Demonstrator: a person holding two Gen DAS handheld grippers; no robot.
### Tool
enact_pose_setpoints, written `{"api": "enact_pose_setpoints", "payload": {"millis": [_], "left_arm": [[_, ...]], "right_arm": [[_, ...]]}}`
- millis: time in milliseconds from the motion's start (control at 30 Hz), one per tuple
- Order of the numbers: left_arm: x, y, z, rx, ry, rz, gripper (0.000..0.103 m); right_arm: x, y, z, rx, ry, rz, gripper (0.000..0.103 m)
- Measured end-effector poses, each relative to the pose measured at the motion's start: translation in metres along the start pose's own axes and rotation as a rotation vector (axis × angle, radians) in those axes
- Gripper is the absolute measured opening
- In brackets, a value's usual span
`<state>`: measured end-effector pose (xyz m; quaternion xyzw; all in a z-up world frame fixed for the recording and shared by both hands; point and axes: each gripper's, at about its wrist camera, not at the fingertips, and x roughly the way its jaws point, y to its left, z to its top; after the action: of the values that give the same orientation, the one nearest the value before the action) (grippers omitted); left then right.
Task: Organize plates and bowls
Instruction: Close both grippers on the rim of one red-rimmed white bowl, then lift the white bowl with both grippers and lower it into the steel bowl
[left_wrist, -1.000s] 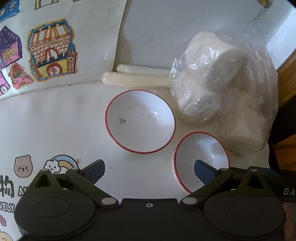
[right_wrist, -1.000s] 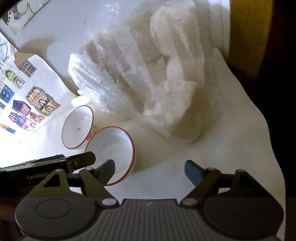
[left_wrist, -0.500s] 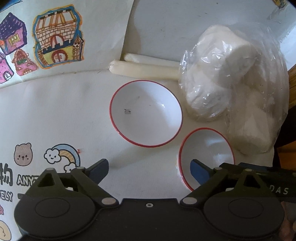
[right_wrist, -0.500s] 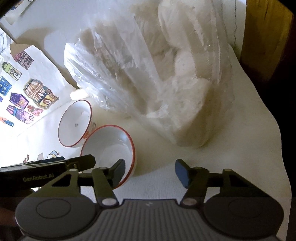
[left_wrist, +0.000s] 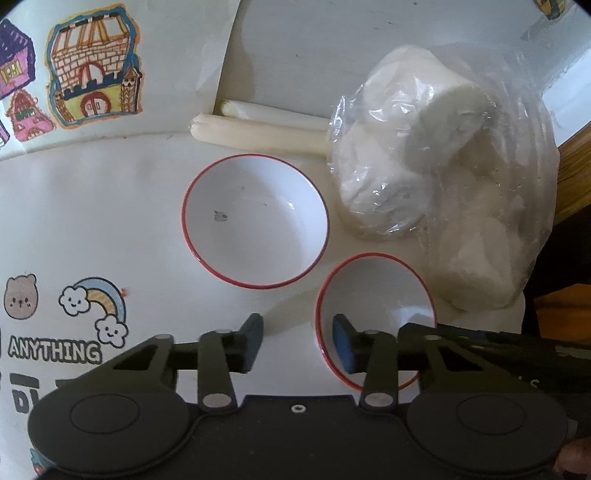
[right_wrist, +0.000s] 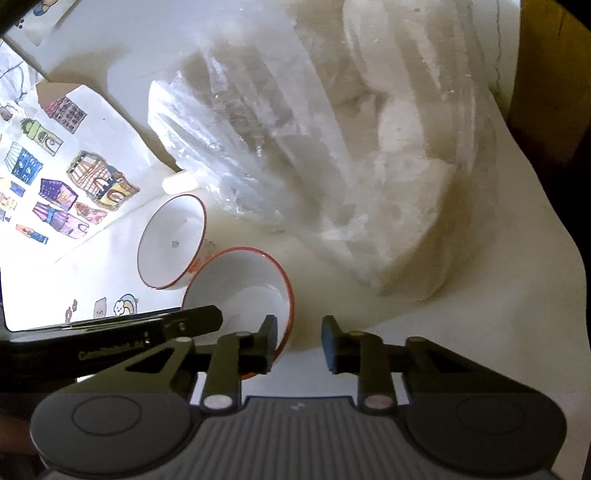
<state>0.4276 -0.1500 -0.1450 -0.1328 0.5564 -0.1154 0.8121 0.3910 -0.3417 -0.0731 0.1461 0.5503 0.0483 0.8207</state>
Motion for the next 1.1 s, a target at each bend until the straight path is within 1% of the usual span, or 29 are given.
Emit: {"api": "enact_pose_setpoints", "payload": {"millis": [100, 167, 267, 533, 700, 800, 1100], "left_arm": [[-0.001, -0.004, -0.004, -0.015, 0.003, -0.038, 0.034], [0.001, -0.006, -0.006, -0.015, 0.009, -0.046, 0.024], [0.001, -0.01, -0.01, -0.016, 0.007, -0.053, 0.019], [0.0, -0.02, -0.02, -0.01, -0.007, -0.062, 0.018], [-0.008, -0.025, -0.027, -0.008, -0.02, -0.067, 0.018], [-0.022, -0.027, -0.03, -0.002, -0.032, -0.074, 0.018], [-0.052, -0.049, -0.044, 0.036, -0.07, -0.095, 0.018]], "right_arm": [[0.001, 0.001, 0.001, -0.005, 0.005, 0.013, 0.021], [0.001, 0.002, 0.0, -0.007, 0.006, 0.023, 0.019], [0.003, 0.006, 0.0, -0.011, 0.008, 0.034, 0.014], [-0.001, 0.005, -0.006, -0.018, 0.014, 0.038, 0.013], [-0.007, 0.007, -0.009, -0.027, 0.006, 0.044, 0.013], [-0.015, 0.006, -0.011, -0.031, -0.005, 0.054, 0.013], [-0.046, -0.004, -0.024, -0.025, -0.026, 0.092, 0.013]]}}
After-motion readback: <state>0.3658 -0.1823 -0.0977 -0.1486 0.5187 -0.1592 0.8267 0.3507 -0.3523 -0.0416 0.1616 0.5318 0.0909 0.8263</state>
